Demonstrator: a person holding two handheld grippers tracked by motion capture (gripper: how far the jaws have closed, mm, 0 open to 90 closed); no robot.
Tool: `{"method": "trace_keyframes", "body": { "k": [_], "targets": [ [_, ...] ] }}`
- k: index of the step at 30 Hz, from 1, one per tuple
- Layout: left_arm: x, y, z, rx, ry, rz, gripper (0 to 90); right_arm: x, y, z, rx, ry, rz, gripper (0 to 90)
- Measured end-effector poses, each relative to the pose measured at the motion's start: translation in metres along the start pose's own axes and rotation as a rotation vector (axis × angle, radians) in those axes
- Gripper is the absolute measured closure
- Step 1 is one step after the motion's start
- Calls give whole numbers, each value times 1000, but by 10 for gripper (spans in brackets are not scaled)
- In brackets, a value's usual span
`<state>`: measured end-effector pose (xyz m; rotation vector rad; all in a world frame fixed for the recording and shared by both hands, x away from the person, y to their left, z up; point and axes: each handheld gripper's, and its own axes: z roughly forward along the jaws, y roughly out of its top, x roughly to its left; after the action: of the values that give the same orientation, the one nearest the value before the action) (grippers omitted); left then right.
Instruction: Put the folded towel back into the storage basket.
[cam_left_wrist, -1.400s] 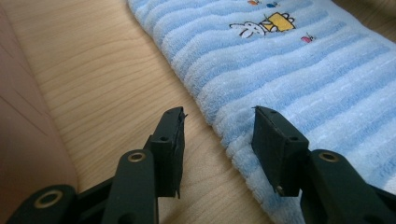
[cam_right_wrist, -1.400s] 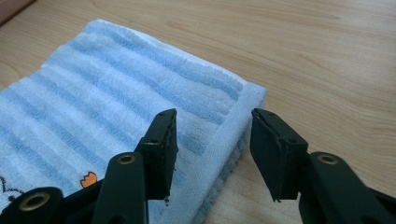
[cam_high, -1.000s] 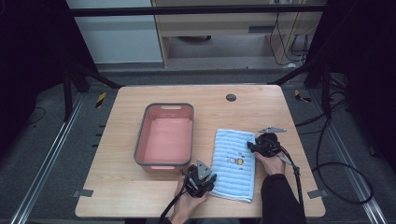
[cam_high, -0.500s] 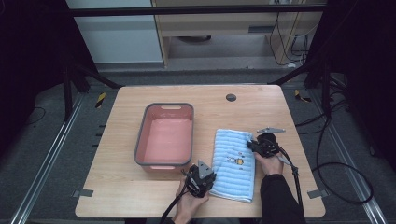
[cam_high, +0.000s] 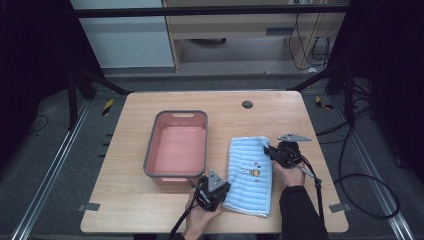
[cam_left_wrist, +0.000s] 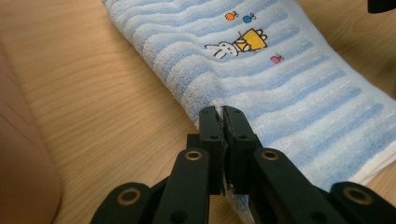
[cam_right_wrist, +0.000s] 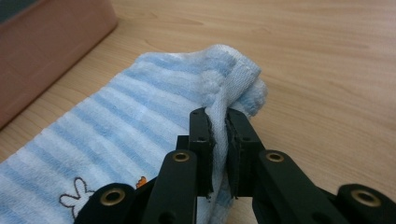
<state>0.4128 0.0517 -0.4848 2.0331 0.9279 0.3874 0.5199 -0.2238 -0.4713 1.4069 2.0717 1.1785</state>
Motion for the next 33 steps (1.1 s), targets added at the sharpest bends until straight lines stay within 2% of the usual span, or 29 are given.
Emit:
{"method": "trace_keyframes", "body": {
  "k": [1, 5, 13, 17, 23, 33],
  "targets": [
    [0, 1, -2, -3, -1, 4, 869, 4, 4, -5, -27, 11, -8, 824],
    [4, 8, -11, -33, -9, 9, 869, 9, 11, -13, -53, 17, -16, 825],
    [5, 18, -25, -59, -21, 8, 870, 15, 26, -29, -96, 14, -38, 828],
    [3, 24, -33, -69, -19, 25, 870, 20, 33, -38, -124, 11, -56, 828],
    [4, 33, -45, -96, -15, 38, 869, 24, 42, -48, -144, 9, -59, 829],
    [8, 49, -60, -131, -2, 54, 870, 35, 64, -62, -173, -6, -90, 829]
  ]
}}
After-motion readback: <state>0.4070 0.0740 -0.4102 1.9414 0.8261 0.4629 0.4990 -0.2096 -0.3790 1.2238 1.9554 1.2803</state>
